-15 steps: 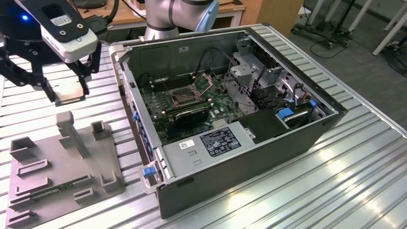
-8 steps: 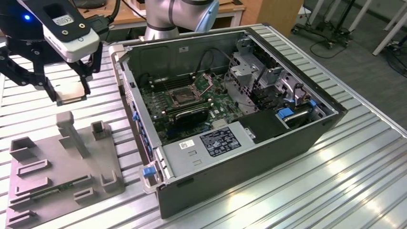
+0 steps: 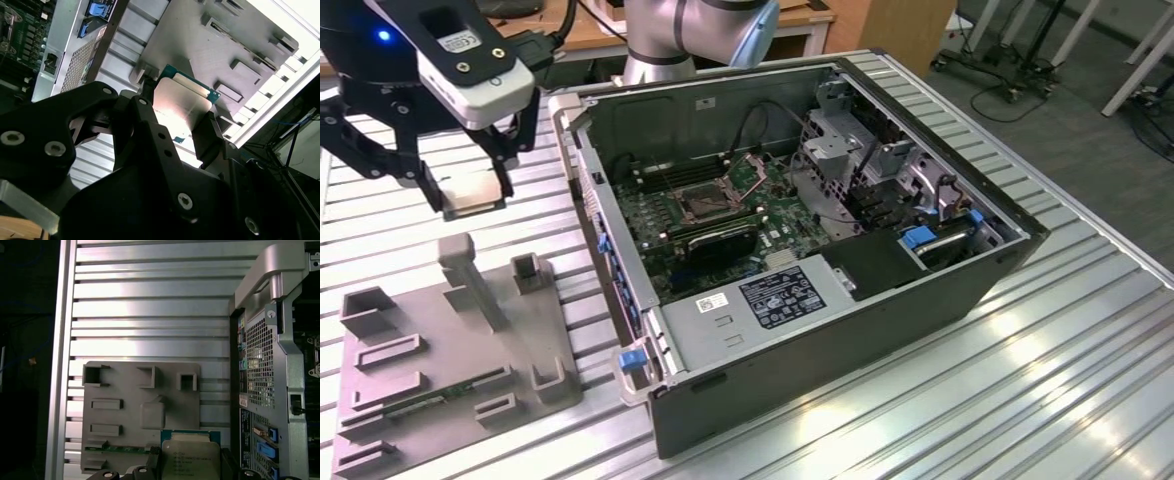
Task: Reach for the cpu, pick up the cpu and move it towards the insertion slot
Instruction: 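Pick up the cpu and move it towards the insertion slot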
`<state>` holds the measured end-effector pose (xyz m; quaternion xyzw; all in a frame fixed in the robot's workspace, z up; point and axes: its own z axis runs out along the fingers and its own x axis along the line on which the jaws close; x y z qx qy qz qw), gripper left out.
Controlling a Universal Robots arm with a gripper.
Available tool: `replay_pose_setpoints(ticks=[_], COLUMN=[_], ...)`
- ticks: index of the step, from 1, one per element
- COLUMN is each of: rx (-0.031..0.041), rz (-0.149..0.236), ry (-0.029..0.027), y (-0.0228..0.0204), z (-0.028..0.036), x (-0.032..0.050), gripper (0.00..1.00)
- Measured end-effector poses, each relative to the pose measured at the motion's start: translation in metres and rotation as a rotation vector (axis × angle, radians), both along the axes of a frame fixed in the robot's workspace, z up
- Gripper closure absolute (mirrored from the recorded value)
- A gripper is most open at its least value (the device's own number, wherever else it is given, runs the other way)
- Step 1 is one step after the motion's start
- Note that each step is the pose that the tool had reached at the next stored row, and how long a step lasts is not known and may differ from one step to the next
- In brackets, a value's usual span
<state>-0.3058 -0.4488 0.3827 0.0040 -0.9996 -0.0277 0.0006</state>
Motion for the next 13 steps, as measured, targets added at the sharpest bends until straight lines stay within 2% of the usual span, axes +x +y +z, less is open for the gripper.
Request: replay_pose_setpoints(ticks=[13], rx=[0.0001], rz=[0.000], ry=[-0.0001], y=[0.0003], z=[-0.0001], x=[0.0049], gripper=[0.45])
